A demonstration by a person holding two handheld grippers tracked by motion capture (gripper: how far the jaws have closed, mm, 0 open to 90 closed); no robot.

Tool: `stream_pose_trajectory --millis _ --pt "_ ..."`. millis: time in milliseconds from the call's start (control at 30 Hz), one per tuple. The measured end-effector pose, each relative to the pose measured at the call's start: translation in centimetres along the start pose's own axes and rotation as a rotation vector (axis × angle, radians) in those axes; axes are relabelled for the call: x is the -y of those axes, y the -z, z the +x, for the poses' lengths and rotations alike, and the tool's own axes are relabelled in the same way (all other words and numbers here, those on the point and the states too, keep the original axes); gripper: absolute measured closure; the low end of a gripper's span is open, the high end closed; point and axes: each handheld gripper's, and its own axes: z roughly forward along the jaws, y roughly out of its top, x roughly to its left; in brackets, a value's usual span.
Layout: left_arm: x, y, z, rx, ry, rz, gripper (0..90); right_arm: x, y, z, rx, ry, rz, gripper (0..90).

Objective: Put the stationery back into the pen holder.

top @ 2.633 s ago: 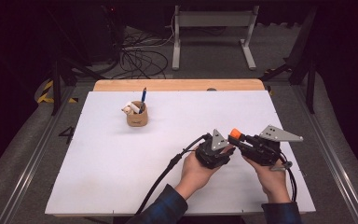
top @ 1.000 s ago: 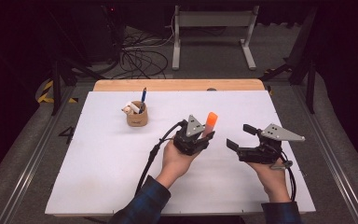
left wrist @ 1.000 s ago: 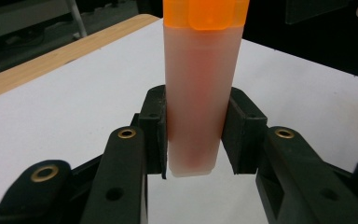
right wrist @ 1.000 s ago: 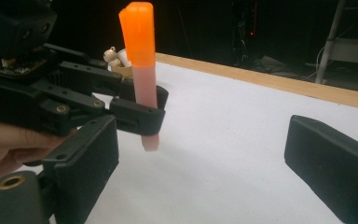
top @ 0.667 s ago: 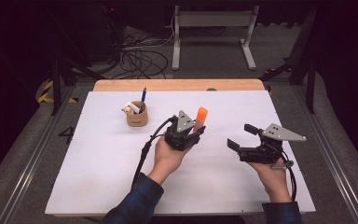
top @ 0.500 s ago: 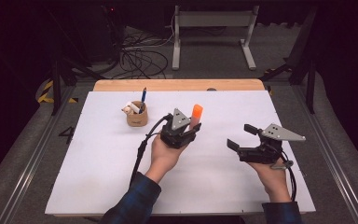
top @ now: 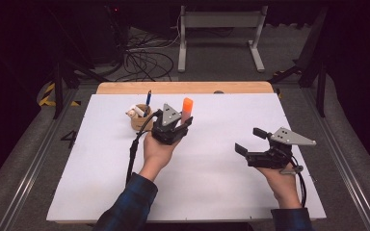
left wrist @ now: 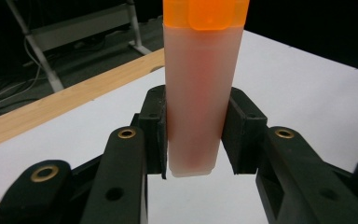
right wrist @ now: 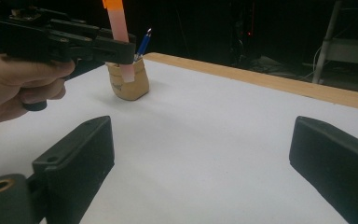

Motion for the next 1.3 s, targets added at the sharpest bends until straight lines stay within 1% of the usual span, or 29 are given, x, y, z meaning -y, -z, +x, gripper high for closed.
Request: stream_pose_trajectory --millis 133,267,400,433,600,633,667,700,867,1000,1100,1300 --pt "0.2 0.0 0.9 -0.027 -0.002 0.007 64.8 0.0 0.0 0.0 -0.002 0.003 0.001 6.8" --pt "0.3 0.2 1.7 -0.044 0.003 -0.003 64.7 0.0 -0.1 0.0 -0.001 0.003 0.004 6.1" --pt "0.2 0.5 2.6 -0.059 0.018 -0.018 64.7 0.1 -0.2 0.1 -0.004 0.008 0.005 5.4" --pt "0.2 0.6 2.7 -0.066 0.017 -0.025 64.7 0.1 -0.2 0.1 -0.003 0.005 0.006 5.2" --pt "0.5 0.7 3.7 -0.084 0.034 -0.027 64.7 0.1 -0.3 0.2 -0.012 0.006 0.005 5.1" --pt "0.5 0.7 3.9 -0.090 0.032 -0.028 64.7 0.2 -0.3 0.2 -0.009 0.005 0.003 5.1" --pt "0.5 0.8 4.1 -0.089 0.040 -0.028 64.7 0.2 -0.3 0.3 -0.012 0.005 0.003 5.1" --pt "0.5 0.8 4.3 -0.096 0.044 -0.033 64.7 0.1 -0.4 0.3 -0.010 0.009 0.002 5.1" --pt "0.6 1.2 5.3 -0.122 0.045 -0.031 64.7 0.2 -0.3 0.3 -0.011 0.007 0.004 4.9" --pt "0.6 1.5 6.5 -0.149 0.055 -0.040 64.7 0.2 -0.3 0.3 -0.014 0.006 0.004 5.0" --pt "0.5 1.8 7.5 -0.170 0.074 -0.044 64.7 0.2 -0.3 0.3 -0.013 0.005 0.005 5.0" --pt "0.8 1.9 9.1 -0.214 0.090 -0.031 64.7 0.2 -0.3 0.2 -0.011 0.006 0.004 4.9"
